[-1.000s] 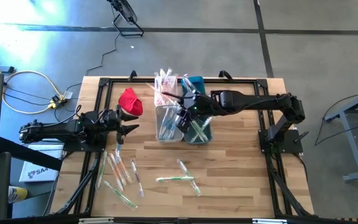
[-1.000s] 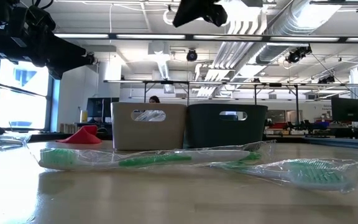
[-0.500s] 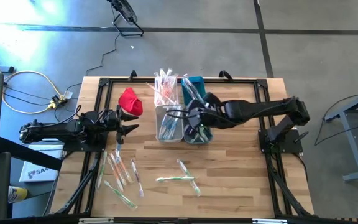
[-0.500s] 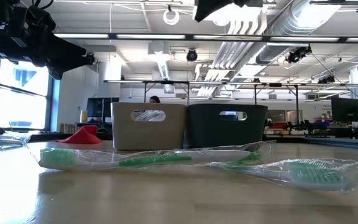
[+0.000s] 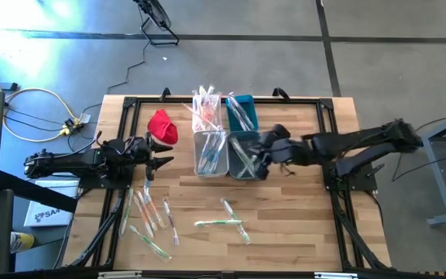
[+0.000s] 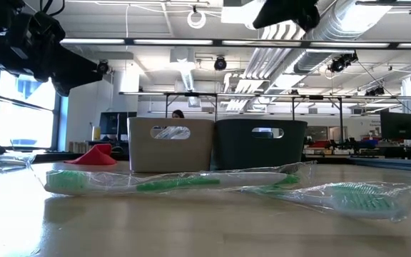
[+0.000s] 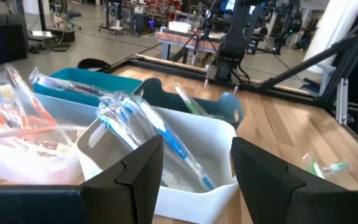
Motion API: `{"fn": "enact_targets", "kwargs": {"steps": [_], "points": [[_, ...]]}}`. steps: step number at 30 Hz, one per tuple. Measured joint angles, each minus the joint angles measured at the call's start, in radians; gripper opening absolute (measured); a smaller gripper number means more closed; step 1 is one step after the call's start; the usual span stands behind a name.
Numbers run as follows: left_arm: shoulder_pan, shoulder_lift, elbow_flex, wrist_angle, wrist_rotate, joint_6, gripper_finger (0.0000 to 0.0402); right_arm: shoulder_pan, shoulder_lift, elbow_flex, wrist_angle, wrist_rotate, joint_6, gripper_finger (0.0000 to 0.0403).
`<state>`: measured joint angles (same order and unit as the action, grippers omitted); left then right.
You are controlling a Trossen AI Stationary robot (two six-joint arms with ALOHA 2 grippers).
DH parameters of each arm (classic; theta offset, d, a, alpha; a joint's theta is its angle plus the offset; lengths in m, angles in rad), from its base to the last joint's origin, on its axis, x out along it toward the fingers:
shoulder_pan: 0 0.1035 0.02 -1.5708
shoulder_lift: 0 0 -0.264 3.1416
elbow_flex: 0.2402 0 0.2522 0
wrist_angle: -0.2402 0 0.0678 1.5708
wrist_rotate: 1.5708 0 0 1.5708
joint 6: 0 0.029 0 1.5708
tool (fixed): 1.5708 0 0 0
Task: Pick & Place Toothbrushes
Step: Put the orange toothbrush into the transparent bin
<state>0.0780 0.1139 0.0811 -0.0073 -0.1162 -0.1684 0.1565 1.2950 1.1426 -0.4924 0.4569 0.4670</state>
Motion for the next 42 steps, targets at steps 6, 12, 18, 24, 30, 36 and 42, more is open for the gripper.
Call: {"fn": "enact_targets", "kwargs": {"steps": [6, 12, 18, 24, 30, 36, 42], "points": [[0.000, 0.000, 0.000, -0.007, 0.000, -0.023, 0.0188, -0.068, -0.239, -0.321, 0.341, -0.243, -0.058, 0.0007], [0.000, 0.000, 0.000, -0.035, 0.000, -0.021, 0.0188, -0.131, -0.484, -0.529, 0.466, -0.329, -0.120, 0.0007], [0.000, 0.000, 0.000, -0.048, 0.000, -0.021, 0.0188, -0.171, -0.705, -0.654, 0.472, -0.328, -0.132, 0.0007], [0.000, 0.000, 0.000, -0.048, 0.000, -0.023, 0.0188, -0.172, -0.884, -0.749, 0.555, -0.329, -0.130, 0.0007], [0.000, 0.000, 0.000, 0.098, -0.020, 0.134, 0.0188, -0.172, -0.968, -0.821, 0.596, -0.333, -0.225, 0.0007], [0.000, 0.000, 0.000, 0.178, -0.017, 0.158, 0.0188, -0.172, -0.986, -0.868, 0.617, -0.354, -0.265, 0.0007], [0.000, 0.000, 0.000, 0.180, 0.001, 0.084, 0.0188, -0.172, -0.985, -0.884, 0.675, -0.383, -0.349, 0.0007]]}}
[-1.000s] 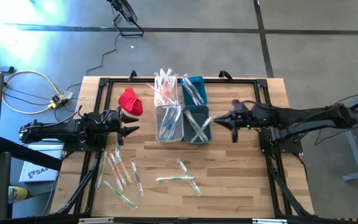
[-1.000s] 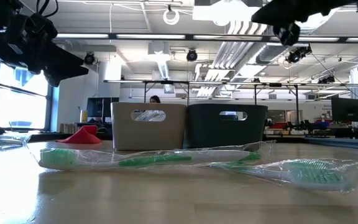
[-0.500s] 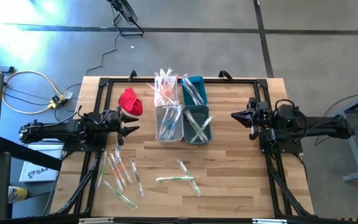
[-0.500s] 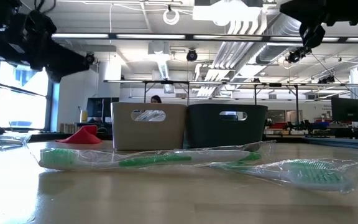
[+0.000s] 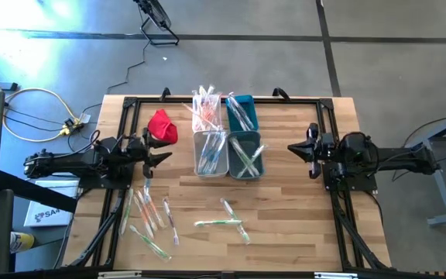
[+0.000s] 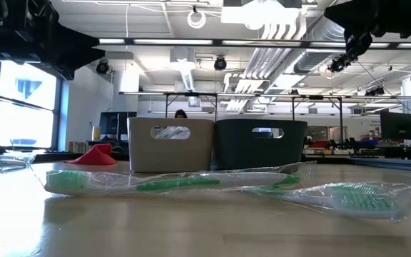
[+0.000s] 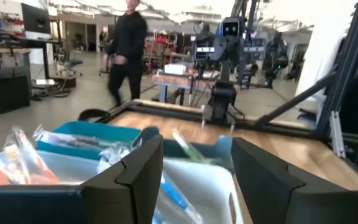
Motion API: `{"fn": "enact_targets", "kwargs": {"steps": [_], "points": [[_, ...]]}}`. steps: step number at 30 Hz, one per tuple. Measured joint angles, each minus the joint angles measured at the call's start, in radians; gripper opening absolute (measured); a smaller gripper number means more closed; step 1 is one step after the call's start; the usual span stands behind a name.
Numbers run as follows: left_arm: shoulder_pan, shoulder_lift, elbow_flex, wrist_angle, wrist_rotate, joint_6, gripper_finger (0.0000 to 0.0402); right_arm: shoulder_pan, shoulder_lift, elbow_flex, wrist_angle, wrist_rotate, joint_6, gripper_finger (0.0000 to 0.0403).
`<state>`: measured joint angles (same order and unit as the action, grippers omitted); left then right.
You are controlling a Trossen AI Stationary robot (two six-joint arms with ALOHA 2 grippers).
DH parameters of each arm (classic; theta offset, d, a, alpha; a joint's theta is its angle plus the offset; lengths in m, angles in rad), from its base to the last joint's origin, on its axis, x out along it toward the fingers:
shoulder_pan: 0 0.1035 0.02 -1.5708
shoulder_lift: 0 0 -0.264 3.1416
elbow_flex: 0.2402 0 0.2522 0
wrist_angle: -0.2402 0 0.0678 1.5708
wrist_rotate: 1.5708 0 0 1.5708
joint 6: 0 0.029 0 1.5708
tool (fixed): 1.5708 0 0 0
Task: Pick & Place Toothbrushes
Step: Put the orange toothbrush into the transparent bin
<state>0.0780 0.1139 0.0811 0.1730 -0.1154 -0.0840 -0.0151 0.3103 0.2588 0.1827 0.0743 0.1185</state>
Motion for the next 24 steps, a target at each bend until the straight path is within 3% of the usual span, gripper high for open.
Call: {"fn": "enact_targets", "kwargs": {"steps": [5, 8, 16, 24], "points": [[0.000, 0.000, 0.000, 0.037, -0.001, -0.083, 0.0188, 0.000, 0.000, 0.000, 0.054, -0.004, -0.088, 0.0007], [0.000, 0.000, 0.000, 0.039, -0.051, -0.162, 0.0188, 0.000, 0.000, 0.000, 0.054, -0.006, -0.112, 0.0007], [0.000, 0.009, 0.000, -0.100, -0.464, -0.479, 0.0188, 0.000, 0.038, 0.000, 0.054, -0.006, -0.123, 0.0007], [0.000, 0.085, 0.000, -0.111, -0.505, -0.602, 0.0188, 0.000, 0.074, 0.000, 0.055, 0.015, -0.144, 0.0007]]}}
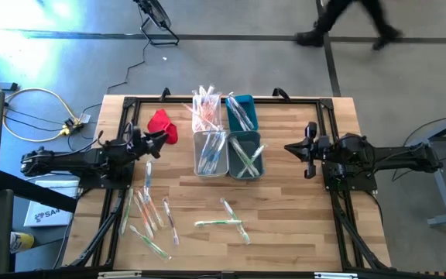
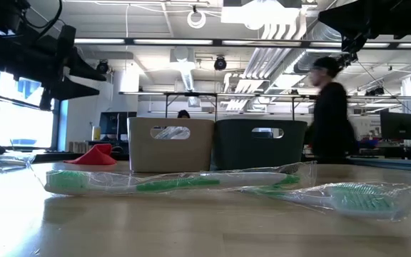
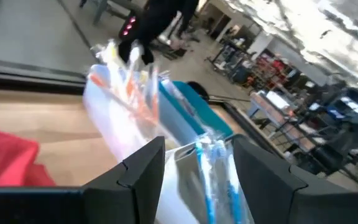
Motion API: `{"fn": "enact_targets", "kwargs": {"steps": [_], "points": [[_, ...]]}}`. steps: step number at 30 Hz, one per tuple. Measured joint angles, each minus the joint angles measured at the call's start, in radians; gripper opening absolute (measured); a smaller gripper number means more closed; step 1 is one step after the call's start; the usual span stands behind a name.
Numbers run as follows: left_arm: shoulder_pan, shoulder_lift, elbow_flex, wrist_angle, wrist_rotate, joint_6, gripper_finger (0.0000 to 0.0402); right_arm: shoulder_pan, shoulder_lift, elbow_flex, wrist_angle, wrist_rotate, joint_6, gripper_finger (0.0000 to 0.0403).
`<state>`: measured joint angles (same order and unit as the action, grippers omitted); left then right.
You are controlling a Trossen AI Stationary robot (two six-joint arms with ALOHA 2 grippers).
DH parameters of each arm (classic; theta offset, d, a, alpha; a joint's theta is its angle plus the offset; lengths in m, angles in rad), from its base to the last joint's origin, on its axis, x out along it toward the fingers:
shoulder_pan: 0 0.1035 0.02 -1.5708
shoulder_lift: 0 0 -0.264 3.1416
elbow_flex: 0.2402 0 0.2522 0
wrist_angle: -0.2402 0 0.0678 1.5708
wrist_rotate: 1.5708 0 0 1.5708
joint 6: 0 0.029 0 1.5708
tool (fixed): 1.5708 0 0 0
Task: Pick & Place Toothbrushes
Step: Put the orange toothbrush into the transparent bin
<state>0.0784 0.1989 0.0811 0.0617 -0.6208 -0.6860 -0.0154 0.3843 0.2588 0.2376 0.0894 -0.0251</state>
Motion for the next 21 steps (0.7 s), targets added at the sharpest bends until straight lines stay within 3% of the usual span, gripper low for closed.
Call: {"fn": "enact_targets", "kwargs": {"steps": [9, 16, 21], "points": [[0.000, 0.165, 0.032, 0.001, -0.076, -0.079, 0.0188, 0.000, 0.000, 0.000, 0.012, 0.008, -0.006, 0.0007], [0.001, 0.370, 0.178, -0.054, -0.087, -0.053, 0.0188, 0.000, 0.002, 0.000, 0.025, 0.016, -0.018, 0.0007], [0.074, 0.542, 0.310, -0.208, -0.097, -0.123, 0.0188, 0.000, 0.002, 0.000, 0.025, 0.014, -0.025, 0.0007]]}}
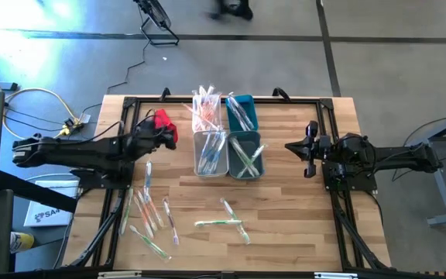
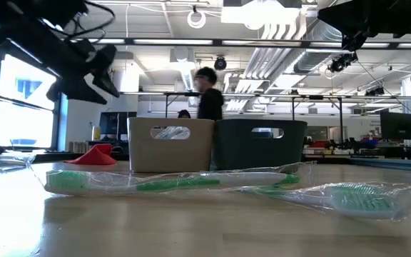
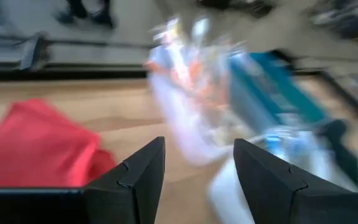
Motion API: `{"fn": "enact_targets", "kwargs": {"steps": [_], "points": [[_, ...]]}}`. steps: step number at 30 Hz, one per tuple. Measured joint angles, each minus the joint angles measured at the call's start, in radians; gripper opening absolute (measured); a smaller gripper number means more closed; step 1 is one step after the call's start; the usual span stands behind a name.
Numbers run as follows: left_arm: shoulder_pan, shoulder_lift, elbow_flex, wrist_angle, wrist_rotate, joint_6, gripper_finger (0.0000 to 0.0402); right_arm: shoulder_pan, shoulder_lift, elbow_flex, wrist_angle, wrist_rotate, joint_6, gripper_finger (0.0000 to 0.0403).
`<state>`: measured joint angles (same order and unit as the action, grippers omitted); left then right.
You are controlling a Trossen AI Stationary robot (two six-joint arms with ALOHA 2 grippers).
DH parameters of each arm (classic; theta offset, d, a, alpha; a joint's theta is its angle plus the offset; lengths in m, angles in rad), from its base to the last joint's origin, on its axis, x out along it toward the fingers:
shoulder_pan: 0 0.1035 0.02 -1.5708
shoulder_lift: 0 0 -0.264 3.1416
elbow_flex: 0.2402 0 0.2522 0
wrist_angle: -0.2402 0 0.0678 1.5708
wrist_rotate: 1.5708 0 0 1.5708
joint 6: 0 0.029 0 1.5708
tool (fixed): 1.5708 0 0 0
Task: Pick & Place Toothbrushes
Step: Put the orange toothbrush into the transparent bin
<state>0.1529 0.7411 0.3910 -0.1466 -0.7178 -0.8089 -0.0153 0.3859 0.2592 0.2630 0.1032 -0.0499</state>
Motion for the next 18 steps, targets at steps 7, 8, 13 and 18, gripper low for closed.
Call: {"fn": "enact_targets", "kwargs": {"steps": [7, 8, 13, 18], "points": [[0.217, 0.248, 0.117, -0.093, 0.158, -0.062, 0.0188, 0.000, 0.000, 0.000, 0.000, -0.001, 0.000, 0.0007], [0.249, 0.281, 0.130, -0.088, 0.198, -0.061, 0.0188, 0.000, 0.000, 0.000, 0.000, -0.001, -0.003, 0.0007], [0.380, 0.435, 0.189, -0.089, 0.271, -0.060, 0.0188, 0.000, 0.000, 0.000, -0.005, 0.002, -0.015, 0.0007], [0.461, 0.560, 0.262, -0.086, 0.283, -0.057, 0.0188, 0.000, 0.000, 0.000, -0.005, 0.002, -0.027, 0.0007]]}}
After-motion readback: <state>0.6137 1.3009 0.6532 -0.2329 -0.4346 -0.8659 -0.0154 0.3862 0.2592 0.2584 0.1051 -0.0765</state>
